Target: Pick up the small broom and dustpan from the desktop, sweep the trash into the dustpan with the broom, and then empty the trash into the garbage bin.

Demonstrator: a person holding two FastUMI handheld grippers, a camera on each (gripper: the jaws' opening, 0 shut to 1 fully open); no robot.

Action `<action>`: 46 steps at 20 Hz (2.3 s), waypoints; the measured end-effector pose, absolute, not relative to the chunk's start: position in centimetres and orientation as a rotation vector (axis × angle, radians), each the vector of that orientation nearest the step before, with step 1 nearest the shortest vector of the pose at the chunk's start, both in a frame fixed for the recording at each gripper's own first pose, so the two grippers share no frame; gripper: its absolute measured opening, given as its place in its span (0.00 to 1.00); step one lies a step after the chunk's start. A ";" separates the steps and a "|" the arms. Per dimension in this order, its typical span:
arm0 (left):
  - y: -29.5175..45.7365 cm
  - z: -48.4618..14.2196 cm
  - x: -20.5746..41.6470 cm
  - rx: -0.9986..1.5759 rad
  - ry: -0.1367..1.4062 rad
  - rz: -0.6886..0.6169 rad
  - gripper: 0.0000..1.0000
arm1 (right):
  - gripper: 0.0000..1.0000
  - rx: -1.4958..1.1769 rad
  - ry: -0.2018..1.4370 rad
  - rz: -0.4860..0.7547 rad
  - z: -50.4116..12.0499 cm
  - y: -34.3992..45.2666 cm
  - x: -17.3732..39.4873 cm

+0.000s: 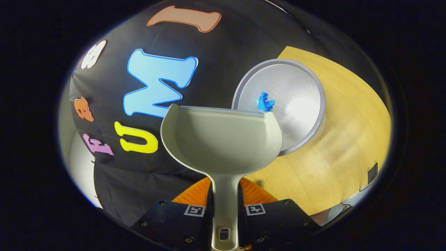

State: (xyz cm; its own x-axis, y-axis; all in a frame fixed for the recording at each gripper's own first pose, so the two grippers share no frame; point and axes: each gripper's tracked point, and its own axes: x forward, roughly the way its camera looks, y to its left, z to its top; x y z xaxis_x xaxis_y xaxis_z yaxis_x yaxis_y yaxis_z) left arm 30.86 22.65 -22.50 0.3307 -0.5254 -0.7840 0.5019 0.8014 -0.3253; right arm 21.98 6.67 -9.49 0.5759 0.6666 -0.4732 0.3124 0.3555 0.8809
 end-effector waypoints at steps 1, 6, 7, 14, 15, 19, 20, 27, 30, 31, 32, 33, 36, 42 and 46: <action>22.7 -22.5 30.9 -0.029 1.035 -0.668 0.48 | 0.28 1.232 0.986 0.287 -9.5 6.6 21.9; 23.7 -22.9 31.0 -0.045 1.024 -0.633 0.51 | 0.28 1.204 0.966 0.335 -8.3 7.9 21.1; 24.0 -22.9 31.1 -0.048 1.017 -0.623 0.49 | 0.28 1.186 0.958 0.352 -8.0 8.4 20.3; 26.3 -24.0 30.4 -0.078 0.988 -0.540 0.48 | 0.28 1.054 0.919 0.458 -6.3 12.0 14.3; 26.7 -24.2 30.1 -0.073 0.986 -0.532 0.48 | 0.28 1.040 0.919 0.466 -6.1 12.5 13.4; 28.2 -24.9 29.0 -0.089 0.996 -0.487 0.46 | 0.28 0.938 0.946 0.492 -7.2 14.8 10.3; 28.7 -25.2 28.8 -0.082 0.996 -0.476 0.46 | 0.28 0.909 0.954 0.494 -7.8 15.3 9.7; 30.1 -26.4 27.4 -0.098 1.008 -0.418 0.46 | 0.28 0.715 1.042 0.453 -16.0 18.9 6.9; 29.9 -26.5 26.8 -0.108 1.011 -0.409 0.46 | 0.28 0.612 1.061 0.405 -20.2 19.8 6.4; 30.0 -26.8 26.8 -0.105 1.011 -0.407 0.46 | 0.28 0.570 1.060 0.383 -21.6 19.9 6.1; 30.0 -26.9 26.6 -0.102 1.012 -0.404 0.46 | 0.28 0.537 1.060 0.364 -22.9 20.0 6.1; 30.1 -27.1 26.6 -0.100 1.013 -0.402 0.46 | 0.28 0.506 1.056 0.344 -24.2 20.3 6.0; 30.1 -27.2 26.2 -0.112 1.016 -0.391 0.46 | 0.28 0.393 1.038 0.297 -27.2 20.5 5.6; 30.0 -28.1 26.8 -0.127 1.037 -0.346 0.46 | 0.28 0.220 0.993 0.225 -32.7 20.9 5.4; 30.1 -28.7 27.1 -0.122 1.056 -0.319 0.46 | 0.28 0.133 0.987 0.183 -35.4 21.1 5.3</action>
